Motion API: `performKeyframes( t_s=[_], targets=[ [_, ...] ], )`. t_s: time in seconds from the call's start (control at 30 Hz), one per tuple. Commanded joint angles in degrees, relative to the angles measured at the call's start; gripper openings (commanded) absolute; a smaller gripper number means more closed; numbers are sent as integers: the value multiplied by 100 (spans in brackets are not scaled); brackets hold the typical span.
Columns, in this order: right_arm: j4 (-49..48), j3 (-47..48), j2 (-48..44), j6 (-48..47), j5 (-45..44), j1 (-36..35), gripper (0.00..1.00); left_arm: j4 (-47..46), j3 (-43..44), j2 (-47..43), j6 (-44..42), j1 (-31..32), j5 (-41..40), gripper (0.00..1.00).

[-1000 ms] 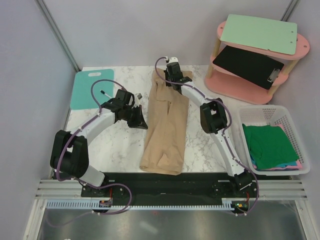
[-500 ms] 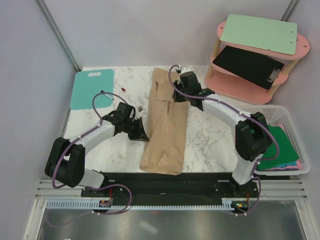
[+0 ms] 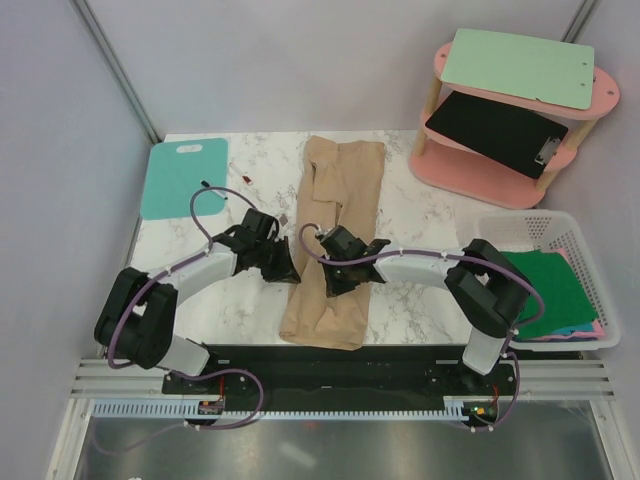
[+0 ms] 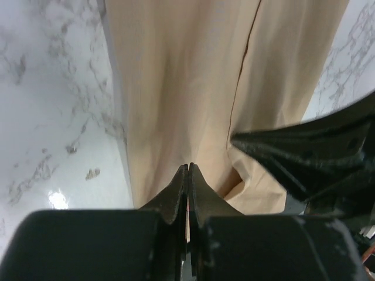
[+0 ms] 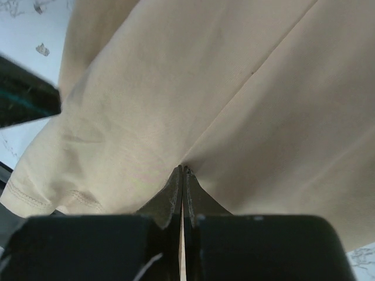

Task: Fold and stack the t-shirts
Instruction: Rotate the tshirt 90 degrees, then grab the bottom of the folded rectangular tshirt with both arms

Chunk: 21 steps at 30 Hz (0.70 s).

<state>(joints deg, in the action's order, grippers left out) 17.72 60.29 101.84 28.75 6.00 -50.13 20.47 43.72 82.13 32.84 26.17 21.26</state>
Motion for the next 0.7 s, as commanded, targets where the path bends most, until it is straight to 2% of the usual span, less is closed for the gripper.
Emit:
performKeyframes(
  t_s=[0.0,0.2,0.4,0.67],
  targets=[
    [-172,-97,-384,333,59,-155,0,-456,557,593,144,28,-271,2],
    [-163,-70,-437,456,147,-295,0,-535,1006,1384,47,19,-279,2],
    [-207,114,-411,526,164,-541,0,-500,1129,1595,-50,19,-517,2],
    [-59,167,142,579,297,-858,0,-334,1340,1833,-146,2,-929,2]
  ],
)
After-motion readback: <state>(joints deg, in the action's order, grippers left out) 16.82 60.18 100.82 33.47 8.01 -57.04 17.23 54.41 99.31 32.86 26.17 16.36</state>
